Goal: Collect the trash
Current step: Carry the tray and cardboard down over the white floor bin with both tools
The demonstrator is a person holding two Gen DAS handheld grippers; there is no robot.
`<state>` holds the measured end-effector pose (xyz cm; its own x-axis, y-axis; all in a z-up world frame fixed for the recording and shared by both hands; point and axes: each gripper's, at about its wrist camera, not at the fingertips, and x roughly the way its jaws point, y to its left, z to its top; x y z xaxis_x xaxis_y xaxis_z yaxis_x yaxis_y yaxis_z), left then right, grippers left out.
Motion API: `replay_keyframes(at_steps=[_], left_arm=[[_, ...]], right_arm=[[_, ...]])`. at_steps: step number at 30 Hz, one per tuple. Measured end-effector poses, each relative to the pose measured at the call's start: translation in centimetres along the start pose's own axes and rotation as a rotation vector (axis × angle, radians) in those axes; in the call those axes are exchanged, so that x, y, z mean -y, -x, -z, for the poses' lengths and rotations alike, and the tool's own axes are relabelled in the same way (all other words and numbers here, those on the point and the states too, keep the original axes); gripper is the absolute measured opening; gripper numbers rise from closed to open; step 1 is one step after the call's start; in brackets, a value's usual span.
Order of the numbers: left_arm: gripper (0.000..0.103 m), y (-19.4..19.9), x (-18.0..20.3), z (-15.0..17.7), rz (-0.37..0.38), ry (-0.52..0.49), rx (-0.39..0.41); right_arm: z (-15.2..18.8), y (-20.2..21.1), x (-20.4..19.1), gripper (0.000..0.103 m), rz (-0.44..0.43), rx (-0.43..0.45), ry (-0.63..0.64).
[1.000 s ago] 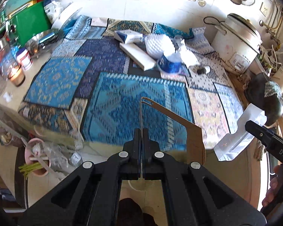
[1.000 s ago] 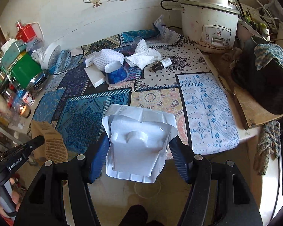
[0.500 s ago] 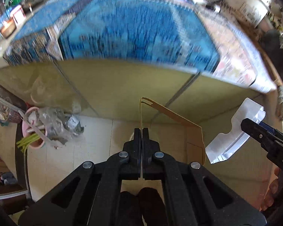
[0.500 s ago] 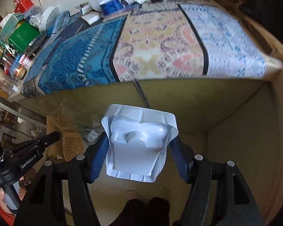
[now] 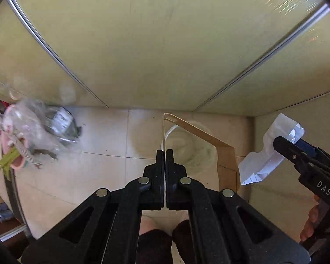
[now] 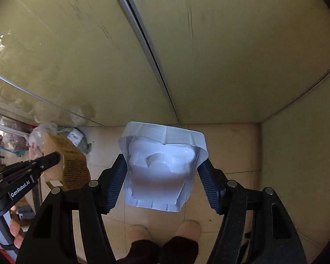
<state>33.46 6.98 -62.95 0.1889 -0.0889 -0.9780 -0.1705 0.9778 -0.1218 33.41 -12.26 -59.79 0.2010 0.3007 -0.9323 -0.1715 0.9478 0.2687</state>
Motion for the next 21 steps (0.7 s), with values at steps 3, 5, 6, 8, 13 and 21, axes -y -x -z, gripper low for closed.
replay_keyframes(at_steps=[3,5,6,8,13,21], left_arm=[[0.000,-5.8,-0.8,0.7,-0.003,0.011,-0.022],[0.000,-9.0,-1.3,1.3,0.000,0.025,-0.031],[0.000,-10.4,-1.3,1.7,0.001,0.034,-0.034],[0.000,-12.8,-1.7,2.2,0.006,0.048,-0.046],[0.000,-17.4,-1.2,3.2,-0.019,0.033,-0.071],[0.000,-19.6,-0.4,3.9,-0.028,0.000,-0.090]], right_arm=[[1.1,-5.5,0.9,0.062,-0.026,-0.034,-0.019],[2.0,-8.4,1.3,0.063,-0.028,-0.044,-0.015],[2.4,-9.6,1.4,0.064,-0.027,-0.044,-0.011],[3.1,-11.8,1.6,0.065,-0.045,-0.055,-0.006],[3.4,-15.7,1.9,0.070,-0.065,-0.126,0.007],[4.5,-16.3,2.4,0.072,-0.040,-0.170,0.082]])
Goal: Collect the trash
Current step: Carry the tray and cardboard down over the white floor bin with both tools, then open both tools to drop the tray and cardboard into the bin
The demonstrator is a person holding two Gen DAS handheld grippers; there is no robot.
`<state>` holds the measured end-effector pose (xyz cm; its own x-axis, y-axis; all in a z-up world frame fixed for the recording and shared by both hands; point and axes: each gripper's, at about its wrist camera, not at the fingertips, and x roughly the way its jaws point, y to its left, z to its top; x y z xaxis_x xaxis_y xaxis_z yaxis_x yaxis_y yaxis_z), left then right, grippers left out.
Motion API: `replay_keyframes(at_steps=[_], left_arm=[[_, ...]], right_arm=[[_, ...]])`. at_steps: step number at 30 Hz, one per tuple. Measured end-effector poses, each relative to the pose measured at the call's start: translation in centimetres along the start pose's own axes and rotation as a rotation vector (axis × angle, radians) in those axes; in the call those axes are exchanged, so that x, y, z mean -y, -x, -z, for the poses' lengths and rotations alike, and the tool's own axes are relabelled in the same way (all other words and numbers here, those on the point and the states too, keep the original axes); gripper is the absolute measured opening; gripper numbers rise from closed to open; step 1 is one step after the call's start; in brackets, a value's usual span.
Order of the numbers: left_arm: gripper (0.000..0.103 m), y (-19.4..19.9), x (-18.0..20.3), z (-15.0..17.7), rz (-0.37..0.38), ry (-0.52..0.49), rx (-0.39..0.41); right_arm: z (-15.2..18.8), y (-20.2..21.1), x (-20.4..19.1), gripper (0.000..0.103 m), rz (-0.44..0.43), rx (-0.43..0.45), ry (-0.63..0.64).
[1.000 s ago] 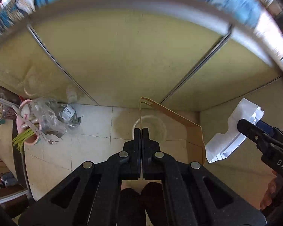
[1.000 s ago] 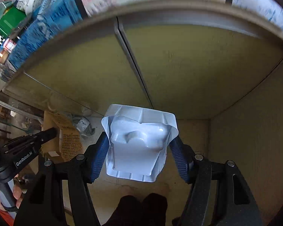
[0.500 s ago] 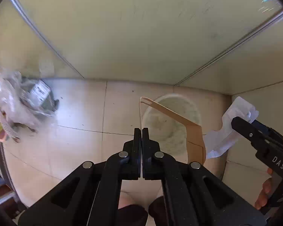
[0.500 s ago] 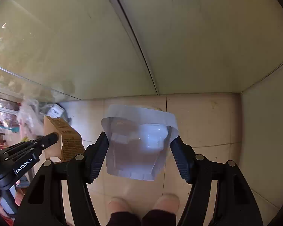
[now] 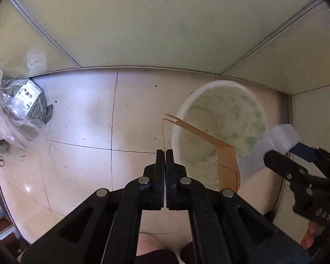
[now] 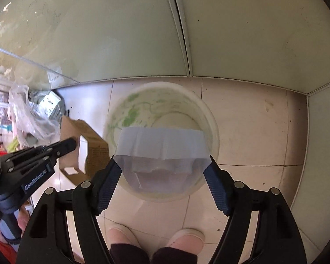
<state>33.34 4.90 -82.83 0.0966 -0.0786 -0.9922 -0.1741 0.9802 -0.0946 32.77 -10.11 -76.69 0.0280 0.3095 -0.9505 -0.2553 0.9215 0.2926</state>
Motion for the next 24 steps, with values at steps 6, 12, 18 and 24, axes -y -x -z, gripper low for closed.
replay_keyframes(at_steps=[6,12,18,24], left_arm=[[0.000,-1.7,0.3,-0.9,0.004,-0.039,0.011],[0.000,-3.9,2.2,-1.5,0.052,-0.077,-0.040],[0.012,-5.5,3.8,-1.5,0.113,-0.099,-0.085],[0.045,-3.8,4.4,-1.3,0.109,-0.106,-0.078]], right_arm=[[0.3,1.3,0.5,0.078,0.019,0.031,0.035],[-0.2,1.0,1.5,0.078,-0.011,0.056,-0.012],[0.0,3.0,2.4,0.078,-0.025,0.100,-0.067],[0.3,6.0,2.1,0.078,-0.002,0.133,-0.069]])
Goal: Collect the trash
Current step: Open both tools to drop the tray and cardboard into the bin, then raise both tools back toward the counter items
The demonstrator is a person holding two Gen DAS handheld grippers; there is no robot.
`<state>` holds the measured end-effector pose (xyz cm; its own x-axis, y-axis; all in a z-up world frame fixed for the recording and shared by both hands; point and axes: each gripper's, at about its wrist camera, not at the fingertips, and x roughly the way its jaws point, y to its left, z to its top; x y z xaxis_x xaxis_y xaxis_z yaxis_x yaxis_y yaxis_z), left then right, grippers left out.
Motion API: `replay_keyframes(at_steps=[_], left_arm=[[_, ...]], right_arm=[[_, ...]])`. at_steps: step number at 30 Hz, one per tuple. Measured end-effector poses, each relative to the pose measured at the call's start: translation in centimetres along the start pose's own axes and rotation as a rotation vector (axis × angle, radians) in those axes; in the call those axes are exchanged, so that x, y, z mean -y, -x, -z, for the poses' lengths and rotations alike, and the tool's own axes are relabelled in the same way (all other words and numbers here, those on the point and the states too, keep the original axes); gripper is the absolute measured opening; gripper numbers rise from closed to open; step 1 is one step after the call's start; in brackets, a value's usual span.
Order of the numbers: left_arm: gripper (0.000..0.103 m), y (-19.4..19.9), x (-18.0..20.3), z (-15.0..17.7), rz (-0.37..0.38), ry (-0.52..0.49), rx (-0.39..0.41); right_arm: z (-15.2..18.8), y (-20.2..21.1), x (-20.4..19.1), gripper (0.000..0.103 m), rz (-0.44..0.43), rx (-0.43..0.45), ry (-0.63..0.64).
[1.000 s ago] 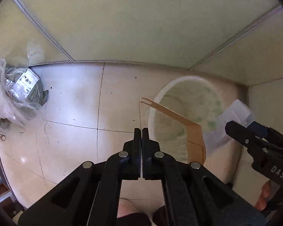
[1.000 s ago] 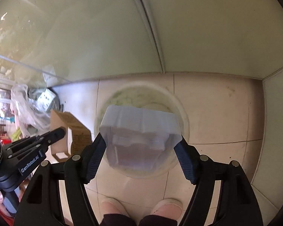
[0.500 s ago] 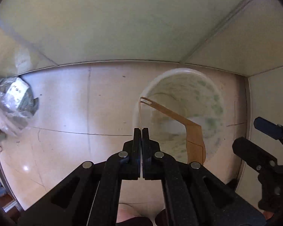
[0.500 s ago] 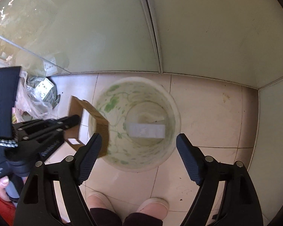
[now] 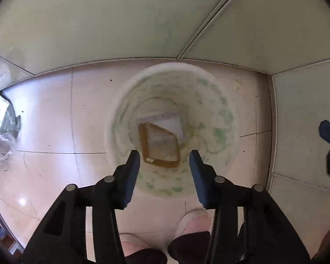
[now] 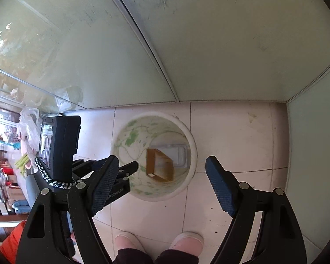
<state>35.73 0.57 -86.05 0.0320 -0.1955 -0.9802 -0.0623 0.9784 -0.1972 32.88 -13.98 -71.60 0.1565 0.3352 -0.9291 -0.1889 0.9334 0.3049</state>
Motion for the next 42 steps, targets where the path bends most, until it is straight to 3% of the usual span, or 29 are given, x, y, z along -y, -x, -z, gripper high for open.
replay_keyframes(at_steps=[4,8,21,28,33,35,42], left_arm=[[0.045,4.1,-0.3,0.4,-0.023,0.034,0.014],[0.045,11.7,0.0,1.2,-0.054,0.061,0.070],[0.045,46.0,2.6,4.4,-0.093,0.066,0.312],[0.045,60.5,3.5,5.2,-0.092,0.047,0.465],[0.047,68.1,4.6,5.1,-0.076,0.040,0.580],[0.055,70.8,4.8,4.7,-0.076,0.039,0.632],[0.067,76.2,6.8,1.0,-0.087,0.018,0.746]], right_arm=[[-0.4,3.2,-1.0,0.078,0.024,0.013,-0.004],[-1.0,8.4,-2.7,0.078,0.044,0.033,-0.005],[-4.2,36.0,-11.1,0.078,0.069,0.255,0.022],[-4.5,47.8,-14.1,0.078,0.096,0.389,0.006],[-4.7,53.5,-16.5,0.078,0.122,0.473,-0.030],[-5.3,55.0,-17.6,0.078,0.112,0.511,-0.034],[-8.9,59.1,-17.8,0.080,0.161,0.608,0.009]])
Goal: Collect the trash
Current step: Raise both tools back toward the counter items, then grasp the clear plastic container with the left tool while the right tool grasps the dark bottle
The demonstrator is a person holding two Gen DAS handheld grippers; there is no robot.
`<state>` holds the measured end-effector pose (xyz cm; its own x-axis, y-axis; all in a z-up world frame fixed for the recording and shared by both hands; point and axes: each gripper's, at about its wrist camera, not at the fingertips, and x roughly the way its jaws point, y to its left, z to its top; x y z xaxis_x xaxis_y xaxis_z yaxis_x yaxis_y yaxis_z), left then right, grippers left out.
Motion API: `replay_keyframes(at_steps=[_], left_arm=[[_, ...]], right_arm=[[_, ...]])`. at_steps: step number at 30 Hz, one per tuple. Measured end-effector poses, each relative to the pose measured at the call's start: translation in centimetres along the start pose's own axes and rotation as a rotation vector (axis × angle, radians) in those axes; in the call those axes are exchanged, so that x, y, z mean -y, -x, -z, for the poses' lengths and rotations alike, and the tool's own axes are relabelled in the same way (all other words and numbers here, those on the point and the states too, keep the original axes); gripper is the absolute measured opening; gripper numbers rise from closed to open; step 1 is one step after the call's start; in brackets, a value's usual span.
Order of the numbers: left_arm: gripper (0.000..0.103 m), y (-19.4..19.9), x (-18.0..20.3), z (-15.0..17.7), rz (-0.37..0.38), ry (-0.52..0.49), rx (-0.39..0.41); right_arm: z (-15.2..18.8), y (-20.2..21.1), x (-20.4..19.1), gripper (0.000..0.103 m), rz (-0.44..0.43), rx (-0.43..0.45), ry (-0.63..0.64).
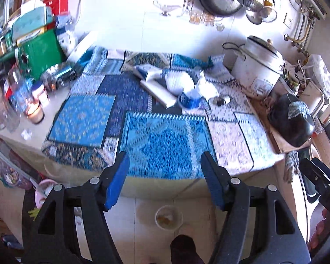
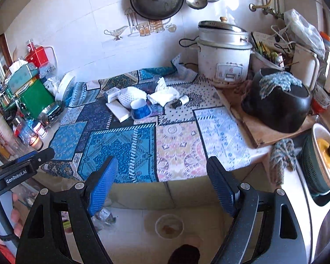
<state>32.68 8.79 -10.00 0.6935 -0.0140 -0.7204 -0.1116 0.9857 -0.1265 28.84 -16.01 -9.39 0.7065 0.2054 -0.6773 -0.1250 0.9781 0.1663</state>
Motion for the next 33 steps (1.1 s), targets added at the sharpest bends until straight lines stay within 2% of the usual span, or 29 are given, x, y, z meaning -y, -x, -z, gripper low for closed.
replay_keyframes(at_steps=[3,7,12,16,21,26,33], left_arm=[[0.072,-1.3,1.0,-2.8,-0.015,0.009,0.023],[0.072,-4.4,3.1,-6.6,-0.023,0.051,0.026],[0.072,-10.0,6.2,-10.8,-0.066,0.082,-0.032],[0.072,-14.9,7.8,-12.5,-0.071,0.137,-0.093],[0.072,-21.6,9.1,-13.9,-0.102,0.138,-0.207],[0.072,-27.2,9.7,-14.9,-0.120,0.130,-0.282],[0.072,-31.7,9.3,-15.8,-0.138,0.107,-0.312]], right_arm=[[-2.3,-1.5,1.4,0.080,-0.003,0.020,0.018],[-6.0,-5.0,4.1,0.080,-0.041,-0.004,0.025],[-10.1,-10.4,7.3,0.080,-0.062,-0.088,0.063],[-12.5,-15.2,10.3,0.080,-0.084,-0.144,0.079],[-14.0,-19.7,12.8,0.080,-0.110,-0.212,0.040],[-14.0,-23.7,13.2,0.080,-0.110,-0.291,0.030],[-14.1,-28.2,12.9,0.080,-0.121,-0.374,-0.024]])
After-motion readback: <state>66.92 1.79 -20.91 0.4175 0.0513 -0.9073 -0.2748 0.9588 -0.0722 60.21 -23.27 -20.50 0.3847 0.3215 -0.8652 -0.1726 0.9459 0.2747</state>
